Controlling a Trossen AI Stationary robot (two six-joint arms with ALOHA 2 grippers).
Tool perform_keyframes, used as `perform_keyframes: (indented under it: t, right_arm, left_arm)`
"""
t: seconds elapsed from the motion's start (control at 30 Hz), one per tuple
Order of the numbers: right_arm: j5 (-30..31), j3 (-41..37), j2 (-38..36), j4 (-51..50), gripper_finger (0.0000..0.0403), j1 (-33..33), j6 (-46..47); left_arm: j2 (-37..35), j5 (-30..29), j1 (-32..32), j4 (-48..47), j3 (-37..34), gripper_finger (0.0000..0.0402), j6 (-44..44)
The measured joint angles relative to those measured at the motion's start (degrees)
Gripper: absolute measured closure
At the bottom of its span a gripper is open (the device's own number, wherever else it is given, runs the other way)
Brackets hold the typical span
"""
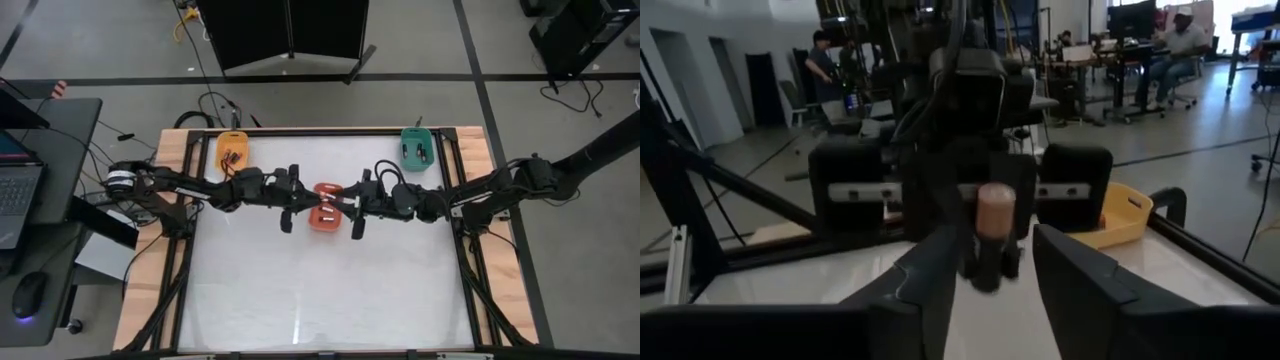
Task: Sort batteries
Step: Put the black-brown battery into the green bin
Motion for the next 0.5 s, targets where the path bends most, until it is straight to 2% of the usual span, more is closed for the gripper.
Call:
perform_keyframes:
  t: [0.27,0.5]
  right_arm:
    - [0.0,0.64,0.0,0.04,0.025,0.15,-0.42]
    - [0.02,0.64,-0.01,0.91,0.0274,0.15,-2.4]
  left_arm:
    - [2.5,1.83,-0.28,-2.86,5.35,0.0354,2.17]
    - [5.04,2.1,-0.28,-3.11,7.34,0.0354,2.11]
